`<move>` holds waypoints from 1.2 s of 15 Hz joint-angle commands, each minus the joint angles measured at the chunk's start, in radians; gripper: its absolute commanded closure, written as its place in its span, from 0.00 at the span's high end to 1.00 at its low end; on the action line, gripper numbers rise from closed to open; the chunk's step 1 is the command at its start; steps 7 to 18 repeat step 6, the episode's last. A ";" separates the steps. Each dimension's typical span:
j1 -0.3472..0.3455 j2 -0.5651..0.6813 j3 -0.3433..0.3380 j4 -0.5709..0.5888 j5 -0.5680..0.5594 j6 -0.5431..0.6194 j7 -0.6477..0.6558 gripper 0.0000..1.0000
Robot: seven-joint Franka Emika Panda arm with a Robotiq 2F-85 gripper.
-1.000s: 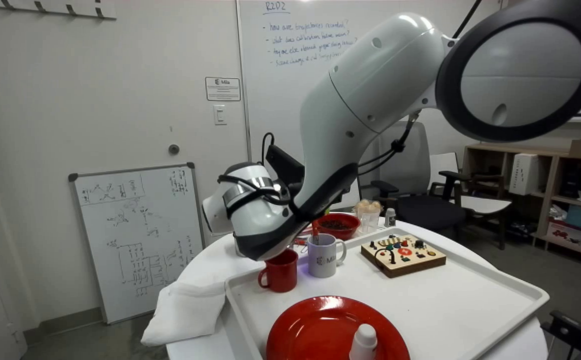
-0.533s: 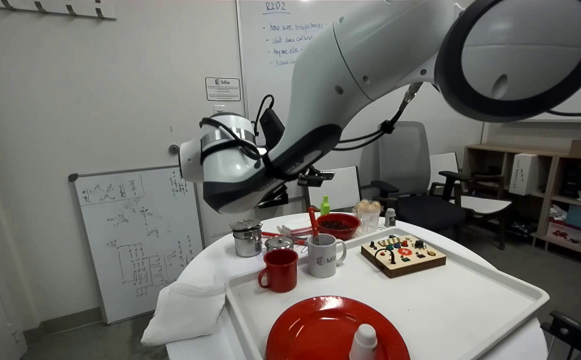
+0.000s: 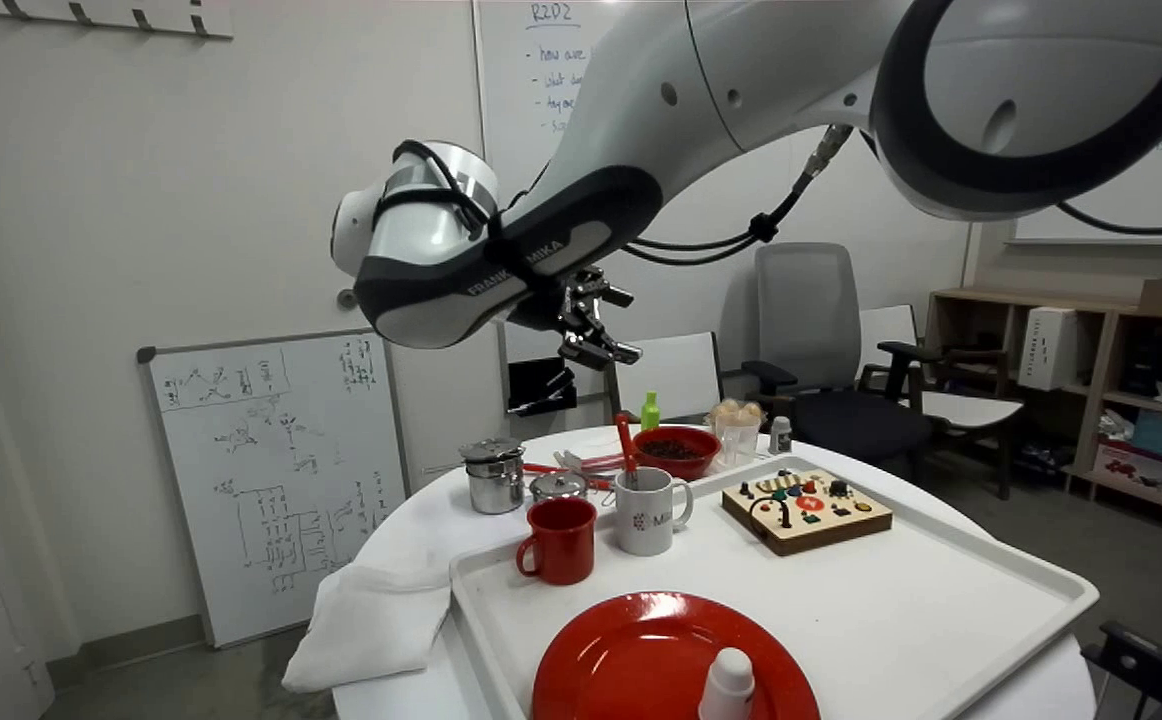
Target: Place the spoon inside the white mug
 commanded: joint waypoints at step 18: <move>-0.013 0.023 -0.056 0.124 0.283 0.002 0.140 1.00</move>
